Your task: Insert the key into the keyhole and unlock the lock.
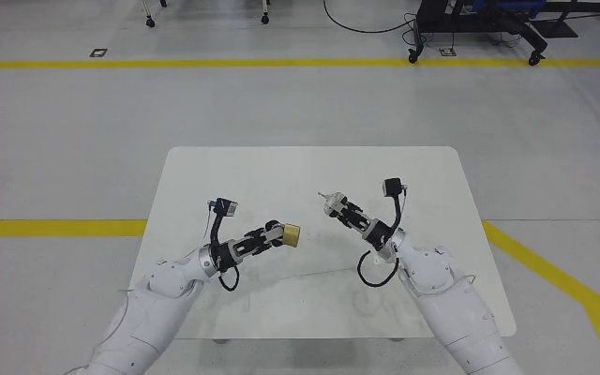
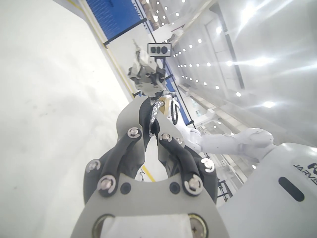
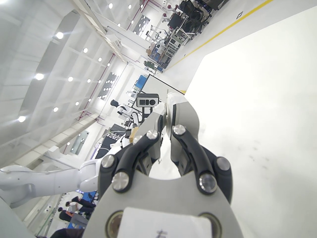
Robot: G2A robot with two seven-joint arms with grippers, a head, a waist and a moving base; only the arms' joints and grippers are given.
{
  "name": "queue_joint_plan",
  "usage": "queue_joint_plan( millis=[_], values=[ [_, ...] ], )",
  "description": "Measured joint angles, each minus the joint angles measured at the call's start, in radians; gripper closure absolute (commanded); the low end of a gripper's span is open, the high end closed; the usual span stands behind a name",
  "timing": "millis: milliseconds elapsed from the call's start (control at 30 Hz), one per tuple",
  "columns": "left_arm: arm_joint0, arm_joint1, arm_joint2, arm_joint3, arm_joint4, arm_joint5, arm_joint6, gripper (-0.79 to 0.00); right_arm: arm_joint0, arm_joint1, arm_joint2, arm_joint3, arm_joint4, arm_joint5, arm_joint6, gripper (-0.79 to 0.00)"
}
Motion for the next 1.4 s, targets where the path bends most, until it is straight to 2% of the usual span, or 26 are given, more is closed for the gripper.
queue_joint_plan(
  millis=[200, 400, 533, 700, 800, 867, 967, 1100, 1233, 1333, 1400],
  values=[
    [-0.1, -0.047, 0.093, 0.118, -0.094, -0.031, -0.043, 0.0, 0.027, -0.01, -0.024, 0.023, 0.081, -0.01, 0.081, 0.0],
    [-0.159, -0.077, 0.141, 0.22, -0.06, -0.033, -0.029, 0.0, 0.028, -0.007, -0.014, 0.03, 0.166, -0.029, 0.213, 0.0],
    [-0.175, -0.092, 0.158, 0.252, -0.041, -0.044, 0.006, 0.0, 0.028, -0.002, -0.01, 0.032, 0.243, -0.004, 0.344, 0.0],
    [-0.191, -0.106, 0.168, 0.274, -0.039, -0.047, 0.011, 0.0, 0.049, 0.007, 0.0, 0.042, 0.362, 0.079, 0.573, 0.0],
    [-0.192, -0.113, 0.168, 0.279, -0.073, -0.045, -0.003, 0.0, 0.045, 0.01, 0.02, 0.048, 0.405, 0.066, 0.611, 0.0],
    [-0.188, -0.116, 0.164, 0.283, -0.125, -0.029, -0.03, 0.0, 0.037, 0.012, 0.035, 0.047, 0.431, 0.045, 0.611, 0.0],
    [-0.174, -0.124, 0.148, 0.295, -0.302, 0.066, -0.137, 0.0, 0.016, 0.014, 0.068, 0.043, 0.462, -0.012, 0.582, 0.0],
    [-0.189, -0.14, 0.12, 0.363, -0.572, 0.28, -0.338, 0.0, -0.024, 0.014, 0.102, 0.022, 0.407, -0.106, 0.451, 0.0],
    [-0.23, -0.169, 0.127, 0.454, -0.715, 0.466, -0.454, 0.0, -0.056, 0.011, 0.125, 0.0, 0.292, -0.16, 0.266, 0.0],
    [-0.244, -0.177, 0.133, 0.482, -0.723, 0.487, -0.469, 0.0, -0.068, 0.008, 0.126, -0.016, 0.217, -0.156, 0.161, 0.0],
    [-0.243, -0.176, 0.133, 0.48, -0.721, 0.483, -0.468, 0.0, -0.068, 0.007, 0.127, -0.017, 0.215, -0.154, 0.155, 0.0]
  ],
)
